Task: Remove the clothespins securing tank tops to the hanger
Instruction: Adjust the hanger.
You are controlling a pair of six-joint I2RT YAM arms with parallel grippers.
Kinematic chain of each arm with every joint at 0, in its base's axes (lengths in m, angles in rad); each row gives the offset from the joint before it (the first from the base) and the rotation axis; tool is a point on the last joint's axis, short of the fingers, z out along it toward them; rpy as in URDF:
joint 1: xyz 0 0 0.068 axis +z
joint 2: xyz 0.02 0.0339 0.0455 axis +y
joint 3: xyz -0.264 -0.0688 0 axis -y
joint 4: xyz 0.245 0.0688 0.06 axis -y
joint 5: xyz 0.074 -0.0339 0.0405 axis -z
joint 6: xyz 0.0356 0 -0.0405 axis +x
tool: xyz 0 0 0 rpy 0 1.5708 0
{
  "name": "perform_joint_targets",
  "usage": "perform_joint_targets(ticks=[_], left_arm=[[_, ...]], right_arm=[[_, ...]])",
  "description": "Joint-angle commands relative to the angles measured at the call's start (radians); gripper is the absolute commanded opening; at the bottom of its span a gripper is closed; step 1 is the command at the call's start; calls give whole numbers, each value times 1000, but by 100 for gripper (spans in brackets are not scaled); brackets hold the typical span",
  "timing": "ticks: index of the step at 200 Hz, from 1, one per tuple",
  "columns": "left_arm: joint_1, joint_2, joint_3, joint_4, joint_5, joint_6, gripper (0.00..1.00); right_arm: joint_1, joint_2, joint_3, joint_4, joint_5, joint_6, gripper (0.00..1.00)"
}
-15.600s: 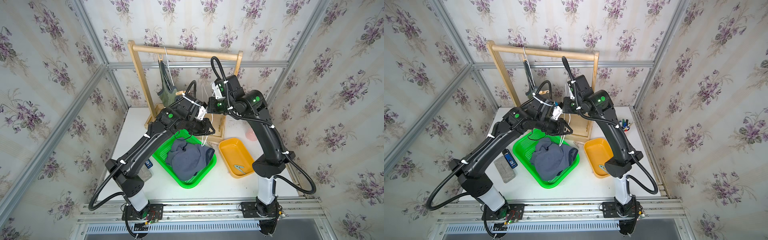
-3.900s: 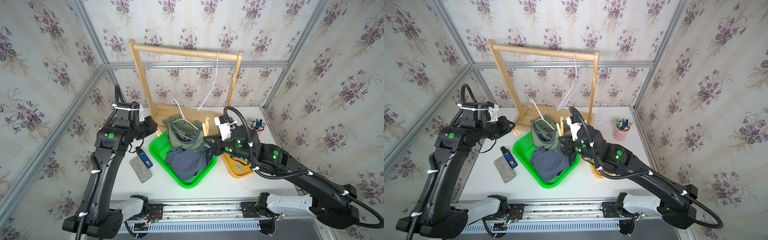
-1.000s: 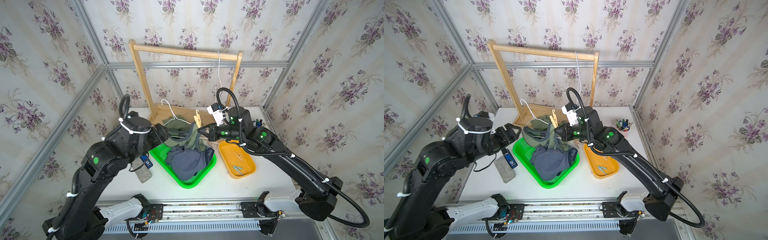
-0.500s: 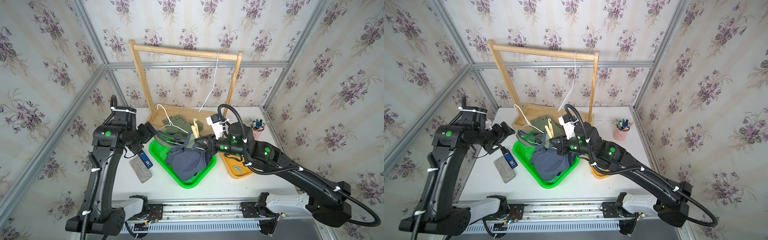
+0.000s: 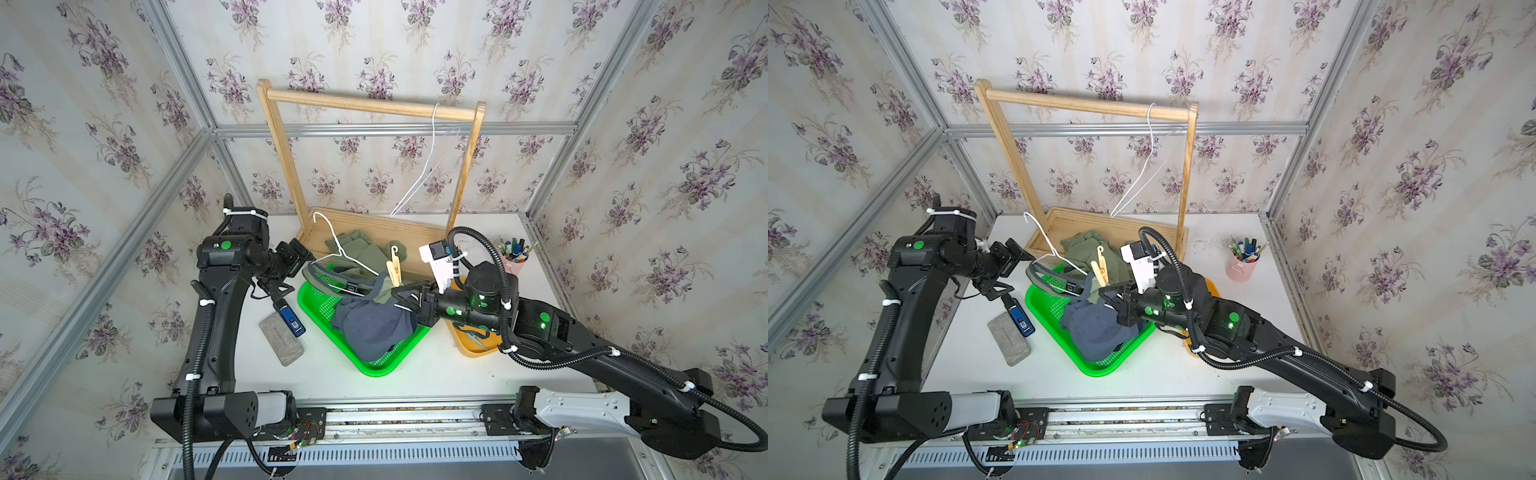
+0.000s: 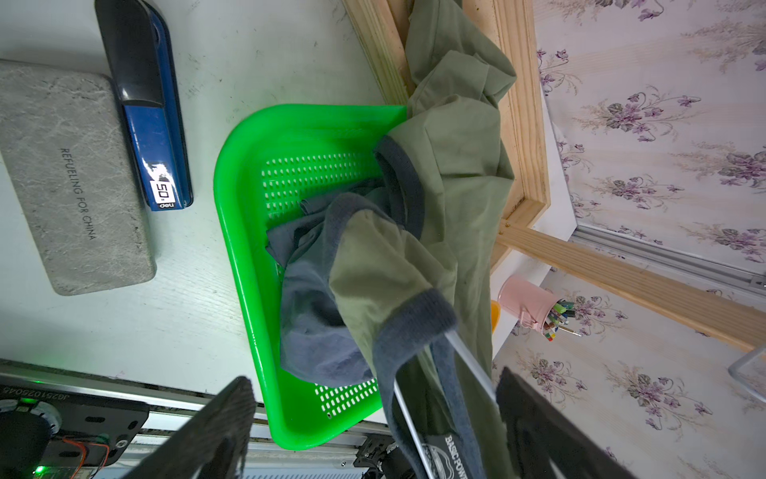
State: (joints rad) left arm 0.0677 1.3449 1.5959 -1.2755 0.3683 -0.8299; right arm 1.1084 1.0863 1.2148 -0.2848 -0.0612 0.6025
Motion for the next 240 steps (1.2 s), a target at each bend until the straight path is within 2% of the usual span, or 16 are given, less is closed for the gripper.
perform_joint_targets(ticks=[1,31,55,97,101,128,205,240], left_arm=[[4,15,-3,38,40,-18,91],[5,40,-10,59,47,-20,86],[5,46,-20,63,58,-23,77],[7,48,-60,79,85,-28,56],[7,48,-60,81,87,-27,51],[6,54,-47,82,108,-28,38],[3,25,-65,103,186,-77,29],[2,23,-80,105,204,-75,10]], right_arm=[[10,-11,-7,80,1,15,0],[32,-15,-18,101,7,16,0],[44,-30,-32,115,29,14,0],[45,-48,-53,131,31,16,0],[45,-49,-56,132,30,16,0],[48,-43,-67,136,24,15,0],[66,18,-81,143,37,-12,0],[65,15,-116,156,55,-8,0]])
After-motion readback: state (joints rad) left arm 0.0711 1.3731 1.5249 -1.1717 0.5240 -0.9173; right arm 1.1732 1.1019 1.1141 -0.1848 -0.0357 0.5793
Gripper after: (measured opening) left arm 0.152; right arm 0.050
